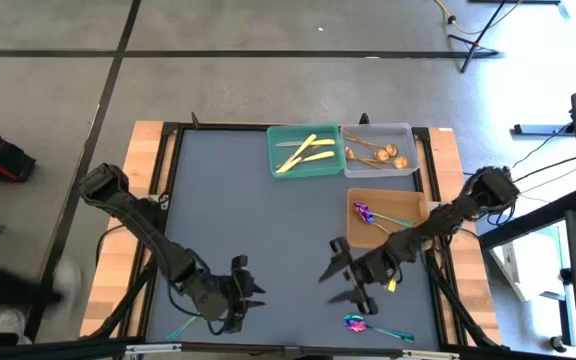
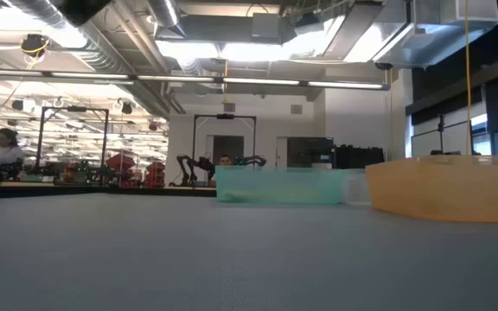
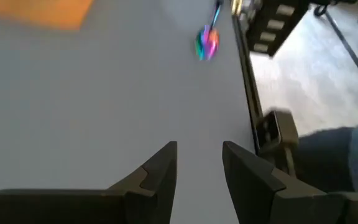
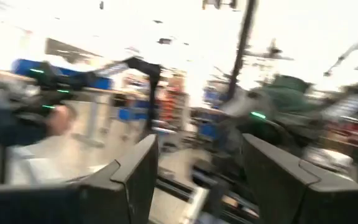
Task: Sort silverware by color (type)
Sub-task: Put the iridescent spoon into the orange bin
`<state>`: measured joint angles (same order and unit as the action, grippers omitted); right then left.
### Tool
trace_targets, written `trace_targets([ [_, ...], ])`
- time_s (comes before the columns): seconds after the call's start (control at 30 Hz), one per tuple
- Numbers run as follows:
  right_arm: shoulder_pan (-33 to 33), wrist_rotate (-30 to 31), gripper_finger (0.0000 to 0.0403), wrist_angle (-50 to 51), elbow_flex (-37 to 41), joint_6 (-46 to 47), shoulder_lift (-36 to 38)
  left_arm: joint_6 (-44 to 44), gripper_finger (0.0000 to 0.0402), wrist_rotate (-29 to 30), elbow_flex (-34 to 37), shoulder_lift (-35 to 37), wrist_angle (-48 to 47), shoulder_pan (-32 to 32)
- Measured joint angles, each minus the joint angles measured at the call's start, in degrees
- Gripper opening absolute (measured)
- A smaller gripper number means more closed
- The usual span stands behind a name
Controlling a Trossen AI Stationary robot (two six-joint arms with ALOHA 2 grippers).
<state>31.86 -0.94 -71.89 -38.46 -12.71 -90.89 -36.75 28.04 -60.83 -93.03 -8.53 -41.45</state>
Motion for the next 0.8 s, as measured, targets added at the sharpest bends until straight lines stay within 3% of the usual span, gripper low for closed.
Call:
trace_targets([
  [0.1,1.53,-2.35,0.0221,3.10,-4.67,0.12,-4.48,-10.30,0.0124,-3.02,-0.16,0.00,-5.85,-1.33],
  [0.2,4.18,-2.38,0.0221,12.84,-8.51,0.29,-8.94,-22.17,0.0124,-7.31,-0.16,0.00,-12.67,-2.78],
  [0.4,9.71,8.10,0.0221,24.53,-16.07,-1.33,-11.57,-40.18,0.0124,-10.86,-0.16,0.00,-22.49,-6.92],
  [0.6,12.99,13.58,0.0221,38.18,-22.12,-2.52,-11.66,-52.23,0.0124,-11.58,-0.16,-0.33,-26.07,-10.35],
  [0.8,13.51,15.64,0.0221,40.66,-22.84,-2.58,-11.61,-60.37,0.0124,-17.69,-0.16,-3.17,-26.78,-12.31],
])
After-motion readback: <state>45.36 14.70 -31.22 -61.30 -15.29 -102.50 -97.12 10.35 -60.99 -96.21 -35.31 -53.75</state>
